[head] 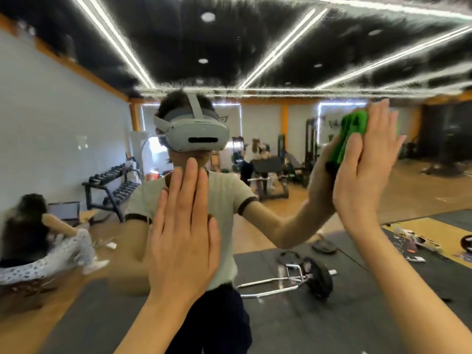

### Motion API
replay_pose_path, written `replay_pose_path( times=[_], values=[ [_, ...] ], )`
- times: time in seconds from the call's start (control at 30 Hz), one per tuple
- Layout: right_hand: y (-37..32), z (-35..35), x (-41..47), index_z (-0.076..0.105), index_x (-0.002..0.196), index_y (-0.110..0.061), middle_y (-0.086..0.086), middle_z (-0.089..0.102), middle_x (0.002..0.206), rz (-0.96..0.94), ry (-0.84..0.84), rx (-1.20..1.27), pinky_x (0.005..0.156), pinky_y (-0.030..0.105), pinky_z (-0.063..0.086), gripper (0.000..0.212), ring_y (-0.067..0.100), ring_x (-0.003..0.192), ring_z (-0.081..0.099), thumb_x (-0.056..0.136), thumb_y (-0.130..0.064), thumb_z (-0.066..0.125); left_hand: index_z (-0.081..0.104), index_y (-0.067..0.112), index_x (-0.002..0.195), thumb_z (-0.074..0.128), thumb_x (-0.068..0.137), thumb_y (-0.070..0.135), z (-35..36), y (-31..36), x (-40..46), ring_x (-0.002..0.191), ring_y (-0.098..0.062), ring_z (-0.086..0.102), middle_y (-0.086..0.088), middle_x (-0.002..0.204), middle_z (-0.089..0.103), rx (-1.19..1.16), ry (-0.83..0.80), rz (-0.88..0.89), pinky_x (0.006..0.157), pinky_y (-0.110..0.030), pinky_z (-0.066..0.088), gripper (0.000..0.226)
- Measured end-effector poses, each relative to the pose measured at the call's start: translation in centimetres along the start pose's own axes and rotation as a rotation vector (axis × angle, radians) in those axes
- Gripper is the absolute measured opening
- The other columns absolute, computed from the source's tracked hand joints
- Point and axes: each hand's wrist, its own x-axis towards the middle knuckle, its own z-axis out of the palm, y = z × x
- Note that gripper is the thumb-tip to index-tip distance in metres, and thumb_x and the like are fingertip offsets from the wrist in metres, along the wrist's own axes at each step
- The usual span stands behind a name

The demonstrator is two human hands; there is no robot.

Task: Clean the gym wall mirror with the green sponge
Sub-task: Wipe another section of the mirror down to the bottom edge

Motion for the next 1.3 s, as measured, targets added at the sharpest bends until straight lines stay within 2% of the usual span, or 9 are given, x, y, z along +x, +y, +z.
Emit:
replay_pose_path(
  times=[0.07,0.17,0.23,0.33,0.4,0.57,0.9,1.1,1.3],
  values=[
    [-0.3,3.6,-0.7,0.021,0.159,-0.009,0.006,0.019,0.167,0.042,0.033,-0.087,0.127,0.041,-0.003,0.056,0.024,0.156,0.011,0.107,-0.025,0.037,0.022,0.001,0.159,0.035,0.100,0.019,0.0,-0.1,0.0,0.156,-0.023,0.007,-0.012,0.168,0.014,0.008,-0.008,-0.003,0.128,-0.036,0.002,0.063],
    [24.9,20.0,-2.8,-0.002,0.162,-0.023,0.003,0.006,0.170,-0.148,-0.363,-0.333,0.122,0.063,0.001,0.139,0.028,0.156,-0.001,0.061,-0.083,0.072,0.022,0.000,0.158,0.038,0.100,0.017,0.0,-0.1,-0.1,0.156,-0.022,0.007,-0.013,0.167,0.015,-0.006,0.001,0.003,0.128,-0.036,0.002,0.063],
    [28.7,20.9,-3.1,-0.013,0.160,-0.029,0.009,0.004,0.169,-0.205,-0.363,-0.260,0.115,0.075,0.006,0.153,0.034,0.155,-0.003,0.048,-0.093,0.069,0.022,0.000,0.158,0.041,0.099,0.016,0.0,-0.2,-0.1,0.156,-0.022,0.006,-0.012,0.167,0.014,-0.015,-0.005,0.003,0.128,-0.036,0.002,0.064],
    [2.6,4.7,-3.6,0.022,0.158,-0.010,0.016,0.024,0.163,-0.305,-0.295,-0.009,0.127,0.046,-0.001,0.067,0.028,0.154,0.013,0.101,-0.029,0.052,0.022,0.000,0.158,0.039,0.099,0.017,-0.1,-0.1,-0.1,0.157,-0.021,0.002,-0.011,0.168,0.011,-0.017,-0.016,-0.002,0.128,-0.037,0.002,0.064],
    [-4.2,0.1,-3.2,0.029,0.156,-0.007,0.014,0.028,0.163,-0.405,-0.189,0.028,0.126,0.033,-0.005,0.052,0.023,0.153,0.013,0.105,-0.018,0.034,0.023,-0.001,0.158,0.041,0.098,0.016,-0.1,0.0,-0.1,0.157,-0.021,0.002,-0.011,0.168,0.009,-0.010,-0.017,-0.001,0.128,-0.037,0.002,0.065],
    [-1.1,2.5,0.1,0.035,0.154,-0.007,0.009,0.030,0.163,0.059,-0.031,0.023,0.126,0.039,-0.002,0.048,0.025,0.154,0.016,0.109,-0.022,0.031,0.020,0.001,0.159,0.040,0.098,0.018,0.1,-0.1,-0.1,0.157,-0.022,0.002,-0.011,0.168,0.009,-0.005,-0.022,-0.001,0.128,-0.037,0.002,0.066],
    [0.9,-1.0,-11.0,0.033,0.154,-0.015,0.004,0.035,0.158,-0.782,-0.411,-0.171,0.125,0.043,0.012,0.045,0.020,0.154,0.017,0.110,-0.024,0.039,0.021,0.000,0.158,0.044,0.099,0.016,0.0,0.0,0.0,0.156,-0.020,0.003,-0.012,0.167,0.011,0.030,-0.002,0.010,0.127,-0.035,0.001,0.066],
    [-5.6,4.3,2.1,0.036,0.153,-0.004,0.020,0.030,0.161,-0.340,-0.148,-0.067,0.124,0.046,0.004,0.050,0.038,0.151,0.020,0.108,-0.025,0.030,0.020,0.001,0.159,0.036,0.100,0.020,0.2,-0.1,-0.1,0.157,-0.019,0.001,-0.011,0.167,0.011,0.026,0.005,0.006,0.128,-0.036,0.003,0.064],
    [-1.2,-0.3,-13.3,0.009,0.161,-0.013,0.004,0.007,0.169,-0.739,-0.429,-0.181,0.126,0.045,0.001,0.059,0.023,0.155,0.007,0.110,-0.027,0.035,0.023,0.000,0.158,0.038,0.100,0.020,-0.1,0.1,0.0,0.156,-0.019,0.003,-0.012,0.166,0.014,0.000,0.008,0.004,0.127,-0.035,0.001,0.063]
  ],
)
